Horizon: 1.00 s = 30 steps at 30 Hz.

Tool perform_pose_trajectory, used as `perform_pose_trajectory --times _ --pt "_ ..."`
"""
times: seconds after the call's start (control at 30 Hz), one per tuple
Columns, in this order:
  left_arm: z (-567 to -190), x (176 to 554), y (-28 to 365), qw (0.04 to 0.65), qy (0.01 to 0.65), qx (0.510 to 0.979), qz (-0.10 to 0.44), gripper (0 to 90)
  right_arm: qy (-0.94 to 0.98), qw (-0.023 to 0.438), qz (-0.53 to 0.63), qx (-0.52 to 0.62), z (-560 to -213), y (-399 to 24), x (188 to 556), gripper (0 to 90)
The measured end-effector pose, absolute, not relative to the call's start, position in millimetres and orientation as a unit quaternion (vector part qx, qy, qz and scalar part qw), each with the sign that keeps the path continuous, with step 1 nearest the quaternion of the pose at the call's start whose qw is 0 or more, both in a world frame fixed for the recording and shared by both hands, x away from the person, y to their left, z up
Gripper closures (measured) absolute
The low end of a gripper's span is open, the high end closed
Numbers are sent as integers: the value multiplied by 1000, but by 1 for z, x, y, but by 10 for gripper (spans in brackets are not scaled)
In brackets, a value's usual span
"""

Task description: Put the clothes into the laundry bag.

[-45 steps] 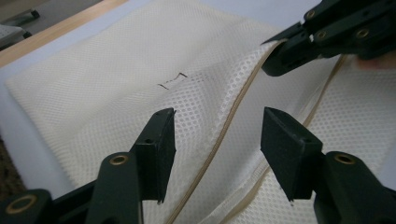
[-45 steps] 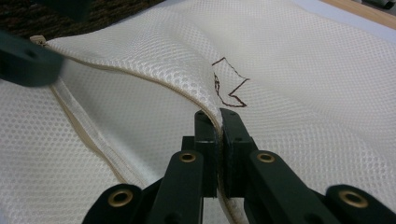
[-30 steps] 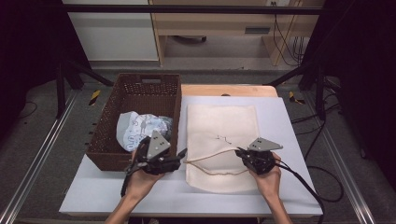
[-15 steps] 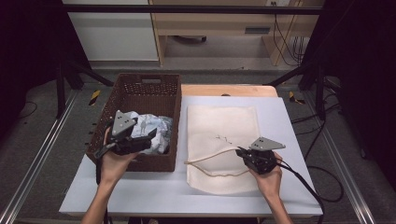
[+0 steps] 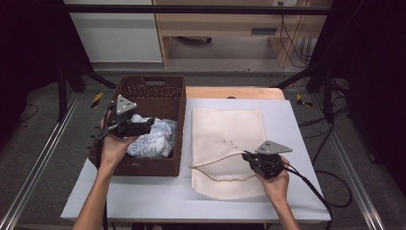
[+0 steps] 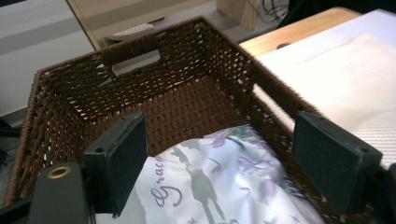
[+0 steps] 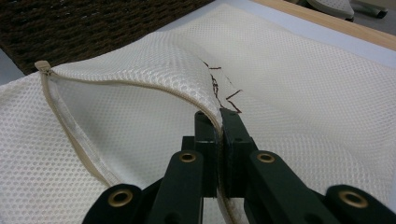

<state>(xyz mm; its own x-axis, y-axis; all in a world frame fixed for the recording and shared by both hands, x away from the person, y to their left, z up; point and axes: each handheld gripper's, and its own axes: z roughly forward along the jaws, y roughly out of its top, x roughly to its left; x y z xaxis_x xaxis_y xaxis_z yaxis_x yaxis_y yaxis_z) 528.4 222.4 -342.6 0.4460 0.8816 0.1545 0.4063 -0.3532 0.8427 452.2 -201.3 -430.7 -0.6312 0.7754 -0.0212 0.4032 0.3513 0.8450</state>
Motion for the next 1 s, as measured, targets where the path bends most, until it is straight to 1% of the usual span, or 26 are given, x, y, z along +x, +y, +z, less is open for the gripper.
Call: perform_pose_trajectory --times 0.17,0.27,0.53,0.63,0.7,0.77,0.87,1.0 --pt "-360 550 222 344 437 775 300 189 795 214 429 371 -431 -201 452 870" --pt "-372 558 223 323 444 785 287 173 797 215 425 371 -432 -200 453 870" --pt "-394 566 221 275 457 803 267 147 798 214 424 370 -432 -200 453 870" --pt "-402 569 217 247 460 815 253 137 799 213 423 371 -432 -200 453 869" --pt "-405 570 214 223 459 820 259 119 799 214 424 370 -432 -200 453 869" --pt "-406 572 214 218 467 818 254 108 799 214 423 370 -432 -200 453 869" --pt "-409 575 216 209 480 816 245 66 800 213 422 369 -433 -200 453 869" --pt "-413 577 216 201 482 821 232 65 801 213 422 369 -433 -200 453 868"
